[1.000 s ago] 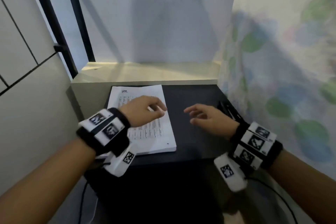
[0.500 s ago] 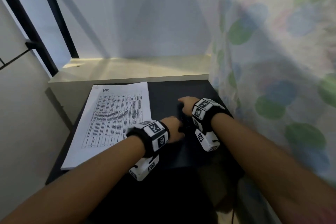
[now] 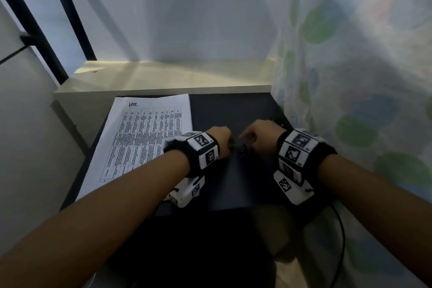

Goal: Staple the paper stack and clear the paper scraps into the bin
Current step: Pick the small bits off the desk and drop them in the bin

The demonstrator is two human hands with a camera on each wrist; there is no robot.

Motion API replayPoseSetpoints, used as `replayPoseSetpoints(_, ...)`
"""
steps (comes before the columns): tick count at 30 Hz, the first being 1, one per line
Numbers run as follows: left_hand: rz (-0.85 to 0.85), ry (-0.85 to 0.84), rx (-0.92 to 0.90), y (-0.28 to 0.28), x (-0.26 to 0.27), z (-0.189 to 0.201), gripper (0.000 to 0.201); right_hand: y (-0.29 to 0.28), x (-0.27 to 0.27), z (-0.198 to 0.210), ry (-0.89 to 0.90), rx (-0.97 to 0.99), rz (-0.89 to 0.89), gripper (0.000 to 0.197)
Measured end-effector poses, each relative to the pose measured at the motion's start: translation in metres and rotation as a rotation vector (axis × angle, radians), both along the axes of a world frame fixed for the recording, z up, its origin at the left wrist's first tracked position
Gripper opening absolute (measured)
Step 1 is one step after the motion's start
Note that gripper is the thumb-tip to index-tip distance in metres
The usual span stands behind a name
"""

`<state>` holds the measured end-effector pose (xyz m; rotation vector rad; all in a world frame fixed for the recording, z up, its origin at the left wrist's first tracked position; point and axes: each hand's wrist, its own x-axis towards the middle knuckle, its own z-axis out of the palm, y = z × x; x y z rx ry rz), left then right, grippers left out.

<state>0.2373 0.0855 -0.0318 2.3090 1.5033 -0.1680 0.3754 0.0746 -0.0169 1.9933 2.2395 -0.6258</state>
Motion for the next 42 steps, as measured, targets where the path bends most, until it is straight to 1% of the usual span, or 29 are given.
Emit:
replayPoseSetpoints(2,0.018,0.007,0.005,0.003,0.000,0.001,0.039,0.003,0.006,0.005,0.011,0.028,-0.052,0.044)
replayPoseSetpoints(5,-0.007,0.049,-0.021,0.006,0.004,0.000,0.042,0.006,0.011,-0.001,-0.074,-0.009,-0.082,0.059)
replayPoseSetpoints(6,-0.016,0.044,-0.026,0.007,0.005,0.000,0.042,0.006,0.011,-0.005,-0.097,-0.028,-0.067,0.058)
replayPoseSetpoints(8,-0.016,0.025,-0.042,0.010,0.008,-0.001,0.043,0.005,0.008,-0.013,-0.128,-0.021,-0.027,0.041)
replayPoseSetpoints(9,-0.011,0.017,-0.049,0.011,0.009,-0.001,0.044,0.004,0.006,-0.017,-0.141,-0.008,-0.012,0.036)
replayPoseSetpoints(13,-0.006,-0.037,-0.058,0.018,0.011,0.000,0.044,0.000,0.003,-0.024,-0.159,0.026,0.025,0.036)
replayPoseSetpoints(17,0.018,-0.043,-0.072,0.024,0.012,0.002,0.036,0.006,0.010,-0.013,-0.092,0.019,0.072,0.048)
replayPoseSetpoints(19,0.040,-0.043,-0.075,0.026,0.012,0.004,0.032,0.010,0.015,-0.008,-0.030,-0.008,0.072,0.050)
replayPoseSetpoints(22,0.071,-0.056,-0.063,0.027,0.010,0.002,0.028,0.016,0.018,-0.010,0.140,-0.049,0.014,0.041)
replayPoseSetpoints(24,0.077,-0.061,-0.053,0.027,0.009,0.000,0.026,0.018,0.017,-0.014,0.215,-0.060,-0.026,0.033)
replayPoseSetpoints(27,0.082,-0.040,-0.065,0.026,0.011,0.001,0.025,0.020,0.013,-0.018,0.252,-0.065,-0.063,0.022)
replayPoseSetpoints(29,0.073,-0.018,-0.068,0.024,0.013,0.001,0.027,0.019,0.011,-0.020,0.236,-0.061,-0.068,0.019)
replayPoseSetpoints(34,0.071,0.112,-0.039,0.018,0.022,-0.004,0.038,0.013,0.004,-0.022,0.161,-0.016,-0.044,0.012)
replayPoseSetpoints(37,0.069,0.167,-0.034,0.014,0.025,-0.005,0.039,0.011,0.000,-0.021,0.073,-0.019,-0.036,0.010)
replayPoseSetpoints(42,0.024,0.214,-0.005,0.010,0.026,-0.002,0.036,0.005,-0.005,-0.019,-0.045,-0.033,0.014,0.019)
